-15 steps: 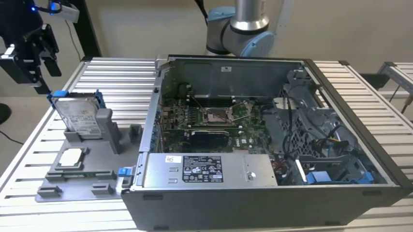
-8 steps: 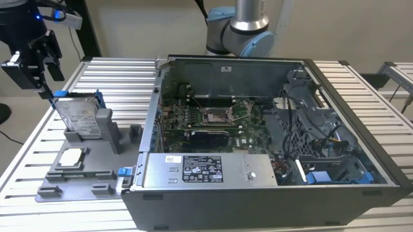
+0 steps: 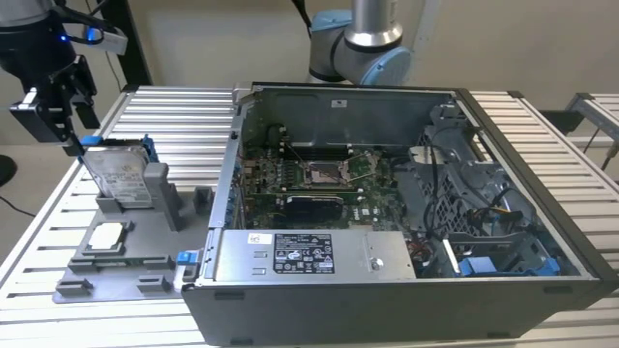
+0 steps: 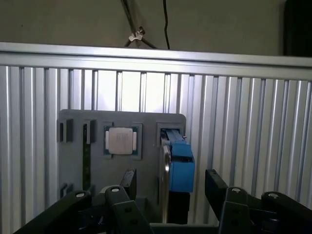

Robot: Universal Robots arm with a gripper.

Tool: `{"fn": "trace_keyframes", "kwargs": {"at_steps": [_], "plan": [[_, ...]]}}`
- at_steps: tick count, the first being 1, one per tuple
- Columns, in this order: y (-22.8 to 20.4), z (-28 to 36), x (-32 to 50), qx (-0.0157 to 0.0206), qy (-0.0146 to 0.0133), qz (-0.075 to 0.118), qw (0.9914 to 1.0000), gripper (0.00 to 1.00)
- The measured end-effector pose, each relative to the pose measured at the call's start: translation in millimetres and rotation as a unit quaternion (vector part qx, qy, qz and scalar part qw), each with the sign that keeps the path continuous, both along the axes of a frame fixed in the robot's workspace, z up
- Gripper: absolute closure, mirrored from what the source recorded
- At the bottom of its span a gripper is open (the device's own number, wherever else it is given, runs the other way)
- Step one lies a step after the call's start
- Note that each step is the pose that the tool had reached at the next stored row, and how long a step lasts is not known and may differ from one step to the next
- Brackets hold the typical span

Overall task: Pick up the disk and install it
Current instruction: 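Pick up the disk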

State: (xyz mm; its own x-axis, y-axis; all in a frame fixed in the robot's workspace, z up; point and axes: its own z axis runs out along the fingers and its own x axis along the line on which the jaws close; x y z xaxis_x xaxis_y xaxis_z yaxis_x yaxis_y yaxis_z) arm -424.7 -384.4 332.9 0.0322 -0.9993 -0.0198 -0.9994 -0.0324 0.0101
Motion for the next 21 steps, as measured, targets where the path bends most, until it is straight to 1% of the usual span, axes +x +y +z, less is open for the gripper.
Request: {"fn": "trace_keyframes", "kwargs": {"at_steps": [7,21], "plan": [[1.5,-12.2,1.3,0.0,0.0,-0.002,1.0,0.0],[3.7,-31.7,1.3,0.0,0.0,-0.008,0.99996,0.0]]}}
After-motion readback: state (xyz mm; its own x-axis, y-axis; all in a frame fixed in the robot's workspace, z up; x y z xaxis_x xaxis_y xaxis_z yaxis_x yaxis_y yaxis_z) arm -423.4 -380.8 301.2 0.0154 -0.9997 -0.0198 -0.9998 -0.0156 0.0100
